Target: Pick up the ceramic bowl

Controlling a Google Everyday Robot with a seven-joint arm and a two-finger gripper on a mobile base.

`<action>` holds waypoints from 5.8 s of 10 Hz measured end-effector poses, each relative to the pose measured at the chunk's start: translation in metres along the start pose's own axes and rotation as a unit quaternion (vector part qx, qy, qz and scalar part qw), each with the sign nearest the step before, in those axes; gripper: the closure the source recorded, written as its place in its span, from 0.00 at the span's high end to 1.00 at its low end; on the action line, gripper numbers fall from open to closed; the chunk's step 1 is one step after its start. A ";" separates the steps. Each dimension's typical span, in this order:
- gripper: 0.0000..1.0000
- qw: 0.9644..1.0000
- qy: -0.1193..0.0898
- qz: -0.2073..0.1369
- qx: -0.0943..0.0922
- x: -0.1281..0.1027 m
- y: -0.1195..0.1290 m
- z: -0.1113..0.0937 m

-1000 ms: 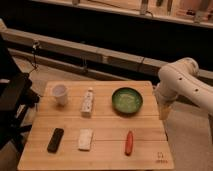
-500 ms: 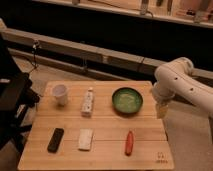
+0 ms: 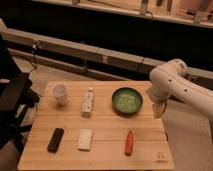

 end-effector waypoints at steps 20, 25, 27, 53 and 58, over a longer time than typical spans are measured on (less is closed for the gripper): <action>0.80 0.984 -0.014 -0.178 0.023 -0.054 -0.029 0.046; 0.80 0.979 -0.022 -0.203 0.026 -0.056 -0.034 0.052; 0.80 0.978 -0.023 -0.208 0.027 -0.054 -0.037 0.054; 0.80 0.969 -0.042 -0.243 0.013 -0.045 -0.058 0.090; 0.80 0.969 -0.045 -0.243 0.009 -0.045 -0.060 0.096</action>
